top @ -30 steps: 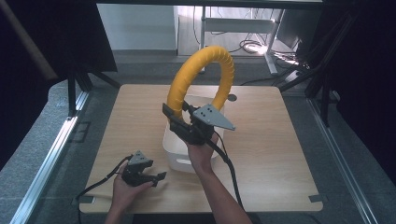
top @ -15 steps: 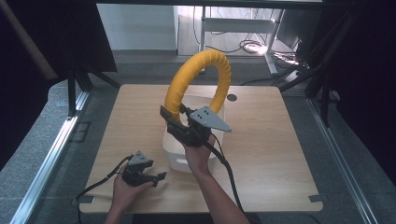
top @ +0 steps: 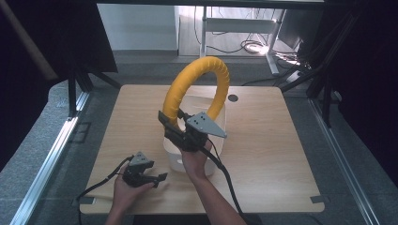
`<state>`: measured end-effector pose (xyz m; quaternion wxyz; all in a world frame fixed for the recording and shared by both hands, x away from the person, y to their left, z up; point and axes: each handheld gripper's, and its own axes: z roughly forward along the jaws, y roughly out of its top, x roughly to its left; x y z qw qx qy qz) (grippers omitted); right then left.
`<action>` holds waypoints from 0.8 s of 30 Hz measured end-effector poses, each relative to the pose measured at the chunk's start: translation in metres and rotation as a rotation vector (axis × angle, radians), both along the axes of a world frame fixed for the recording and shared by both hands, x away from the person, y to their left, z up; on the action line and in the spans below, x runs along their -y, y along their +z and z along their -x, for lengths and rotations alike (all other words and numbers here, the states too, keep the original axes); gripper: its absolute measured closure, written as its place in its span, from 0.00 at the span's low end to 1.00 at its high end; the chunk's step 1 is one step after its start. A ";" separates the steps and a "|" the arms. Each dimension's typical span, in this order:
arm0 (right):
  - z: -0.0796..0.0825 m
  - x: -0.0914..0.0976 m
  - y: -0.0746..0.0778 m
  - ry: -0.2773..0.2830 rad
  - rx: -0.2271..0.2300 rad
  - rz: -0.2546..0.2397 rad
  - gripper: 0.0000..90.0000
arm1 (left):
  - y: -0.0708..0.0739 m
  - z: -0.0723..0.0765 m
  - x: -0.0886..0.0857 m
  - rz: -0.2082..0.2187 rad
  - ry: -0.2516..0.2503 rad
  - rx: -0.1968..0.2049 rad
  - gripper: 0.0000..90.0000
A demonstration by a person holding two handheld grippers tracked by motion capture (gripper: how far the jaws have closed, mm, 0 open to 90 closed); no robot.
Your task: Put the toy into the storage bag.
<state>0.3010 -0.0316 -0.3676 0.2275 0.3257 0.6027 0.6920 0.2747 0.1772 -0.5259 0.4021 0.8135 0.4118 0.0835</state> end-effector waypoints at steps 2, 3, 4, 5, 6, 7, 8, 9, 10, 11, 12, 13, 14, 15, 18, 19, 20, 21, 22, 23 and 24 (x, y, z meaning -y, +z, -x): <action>0.002 -0.003 -0.005 -0.006 -0.009 -0.007 0.55 | 0.000 0.000 0.000 0.000 -0.001 0.000 0.25; 0.002 -0.004 -0.007 -0.007 -0.013 -0.007 0.55 | 0.000 0.000 0.000 0.000 -0.001 0.000 0.25; 0.002 -0.004 -0.009 -0.005 -0.018 -0.011 0.55 | 0.000 0.000 0.000 0.000 -0.002 0.000 0.25; 0.002 -0.004 -0.009 -0.005 -0.018 -0.011 0.55 | 0.000 0.000 0.000 0.000 -0.002 0.000 0.25; 0.002 -0.005 -0.013 -0.004 -0.028 -0.014 0.55 | 0.000 0.000 0.000 0.000 -0.002 0.000 0.25; 0.002 -0.005 -0.013 -0.004 -0.028 -0.014 0.55 | 0.000 0.000 0.000 -0.001 -0.002 0.000 0.25; 0.002 -0.006 -0.017 -0.003 -0.040 -0.015 0.55 | 0.000 0.000 0.000 0.000 -0.002 0.000 0.25; 0.002 -0.006 -0.018 -0.003 -0.044 -0.015 0.55 | 0.000 0.000 0.000 0.000 -0.003 -0.001 0.25; 0.002 -0.006 -0.020 -0.004 -0.046 -0.011 0.55 | 0.000 0.000 0.000 -0.004 -0.004 0.001 0.25; 0.002 -0.006 -0.020 -0.004 -0.046 -0.011 0.55 | 0.000 0.000 0.000 -0.004 -0.004 0.001 0.25; 0.001 -0.007 -0.021 -0.004 -0.049 -0.010 0.55 | 0.000 0.000 0.000 -0.005 -0.004 0.001 0.25; 0.002 -0.007 -0.024 -0.006 -0.057 -0.014 0.55 | 0.000 0.000 0.000 -0.004 -0.005 0.001 0.25; 0.002 -0.007 -0.026 -0.009 -0.062 -0.017 0.55 | 0.000 0.000 0.000 -0.005 -0.005 0.001 0.25; 0.002 -0.007 -0.026 -0.009 -0.062 -0.017 0.55 | 0.000 0.000 0.000 -0.005 -0.005 0.001 0.25; 0.001 -0.007 -0.030 -0.013 -0.075 -0.019 0.55 | 0.000 0.000 0.000 -0.003 -0.006 0.002 0.25; 0.001 -0.007 -0.031 -0.011 -0.076 -0.022 0.55 | 0.000 0.000 0.000 -0.002 -0.006 0.002 0.25; 0.002 -0.007 -0.032 -0.011 -0.076 -0.019 0.55 | 0.000 0.000 0.000 -0.002 -0.007 0.002 0.25; 0.002 -0.007 -0.032 -0.010 -0.082 -0.020 0.55 | 0.000 0.000 0.000 -0.002 -0.007 0.002 0.25; 0.002 -0.008 -0.035 -0.011 -0.082 -0.019 0.55 | 0.000 0.000 0.000 -0.001 -0.009 0.002 0.25; 0.002 -0.008 -0.035 -0.011 -0.082 -0.019 0.55 | 0.000 0.000 0.000 -0.001 -0.009 0.002 0.25; 0.003 -0.008 -0.036 -0.011 -0.084 -0.019 0.55 | 0.000 0.000 0.000 -0.002 -0.009 0.002 0.25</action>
